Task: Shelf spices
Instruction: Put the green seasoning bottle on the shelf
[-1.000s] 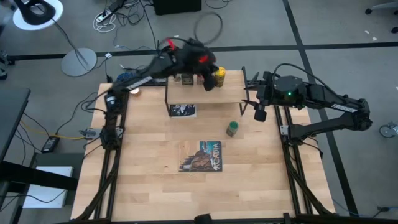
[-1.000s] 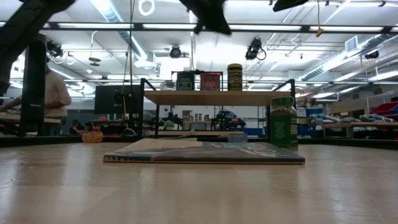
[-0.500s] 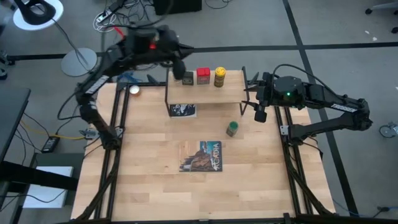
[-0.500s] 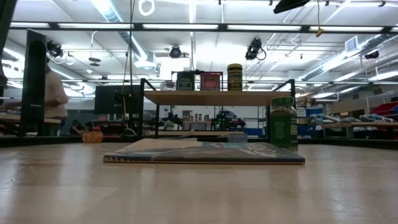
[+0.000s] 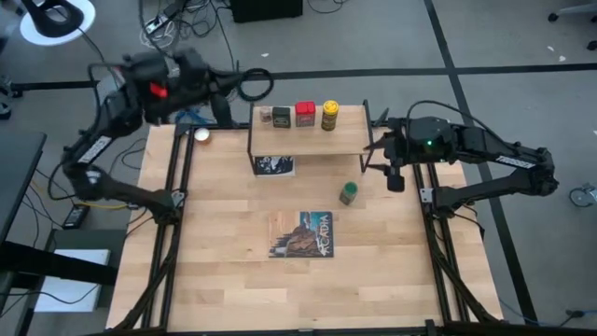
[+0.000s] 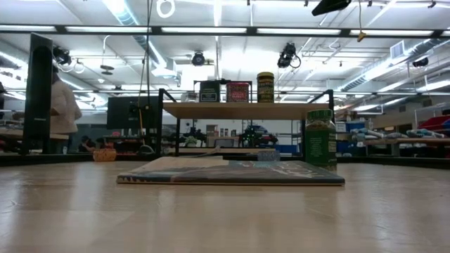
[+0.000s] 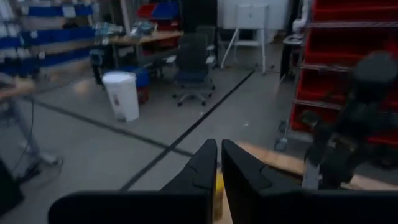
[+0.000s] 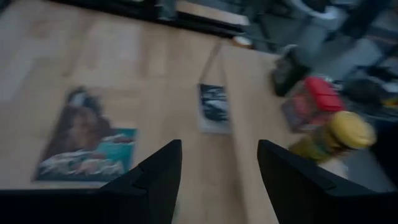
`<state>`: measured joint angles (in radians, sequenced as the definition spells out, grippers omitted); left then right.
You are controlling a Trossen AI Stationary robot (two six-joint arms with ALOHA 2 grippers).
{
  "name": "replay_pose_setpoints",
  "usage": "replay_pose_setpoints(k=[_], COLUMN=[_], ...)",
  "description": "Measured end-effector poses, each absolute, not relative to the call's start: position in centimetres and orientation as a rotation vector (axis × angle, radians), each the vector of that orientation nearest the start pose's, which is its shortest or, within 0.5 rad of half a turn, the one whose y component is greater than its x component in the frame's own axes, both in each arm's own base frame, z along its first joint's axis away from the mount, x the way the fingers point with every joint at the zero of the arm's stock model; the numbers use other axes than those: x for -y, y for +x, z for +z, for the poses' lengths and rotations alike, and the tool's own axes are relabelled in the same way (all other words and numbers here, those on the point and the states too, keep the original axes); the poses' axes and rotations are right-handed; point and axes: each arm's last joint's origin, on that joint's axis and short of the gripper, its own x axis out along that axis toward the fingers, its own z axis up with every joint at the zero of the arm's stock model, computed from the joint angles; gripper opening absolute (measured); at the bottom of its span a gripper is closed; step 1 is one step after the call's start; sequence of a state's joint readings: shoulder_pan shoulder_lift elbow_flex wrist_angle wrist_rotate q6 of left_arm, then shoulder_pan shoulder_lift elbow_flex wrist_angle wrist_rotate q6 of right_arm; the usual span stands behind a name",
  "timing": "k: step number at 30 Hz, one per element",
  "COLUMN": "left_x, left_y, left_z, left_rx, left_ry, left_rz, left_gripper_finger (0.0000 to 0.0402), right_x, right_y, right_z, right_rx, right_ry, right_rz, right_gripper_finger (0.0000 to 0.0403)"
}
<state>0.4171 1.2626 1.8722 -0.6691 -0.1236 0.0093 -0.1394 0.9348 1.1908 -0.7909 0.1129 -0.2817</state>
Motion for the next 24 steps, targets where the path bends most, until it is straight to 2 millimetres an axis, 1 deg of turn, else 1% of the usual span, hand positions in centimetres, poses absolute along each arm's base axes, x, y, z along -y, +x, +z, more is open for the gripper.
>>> replay_pose_setpoints(k=[3,7,13,16,18,20,22,24], left_x=[-8.4,-8.2,-7.4,-7.1,-6.9,-6.8,-6.6,-6.4], left_y=[18.1,17.7,16.2,15.5,15.1,14.8,14.6,14.5], left_z=[49.8,42.7,31.7,27.1,25.0,23.3,22.2,21.7], left_rx=[-0.094,-0.100,0.017,0.095,0.150,0.177,0.182,0.178], left_ry=[-0.049,-0.128,-0.271,-0.333,-0.356,-0.356,-0.351,-0.337], left_rz=[0.553,0.542,0.505,0.489,0.475,0.468,0.453,0.450], left_gripper_finger=[0.0030,0.0030,0.0030,0.0030,0.0030,0.0030,0.0030,0.0030], right_x=[2.5,2.5,2.6,2.7,2.7,2.8,2.9,3.0], right_y=[16.7,16.9,17.4,17.8,18.2,18.8,19.5,20.3], right_z=[38.4,38.2,38.0,37.8,37.6,37.3,37.0,36.7], right_rx=[-0.587,-0.601,-0.612,-0.627,-0.640,-0.649,-0.652,-0.658], right_ry=[-0.251,-0.256,-0.256,-0.255,-0.252,-0.244,-0.224,-0.204], right_rz=[-0.112,-0.103,-0.101,-0.099,-0.098,-0.100,-0.106,-0.111], right_gripper_finger=[0.0209,0.0204,0.0189,0.0179,0.0173,0.0168,0.0163,0.0160])
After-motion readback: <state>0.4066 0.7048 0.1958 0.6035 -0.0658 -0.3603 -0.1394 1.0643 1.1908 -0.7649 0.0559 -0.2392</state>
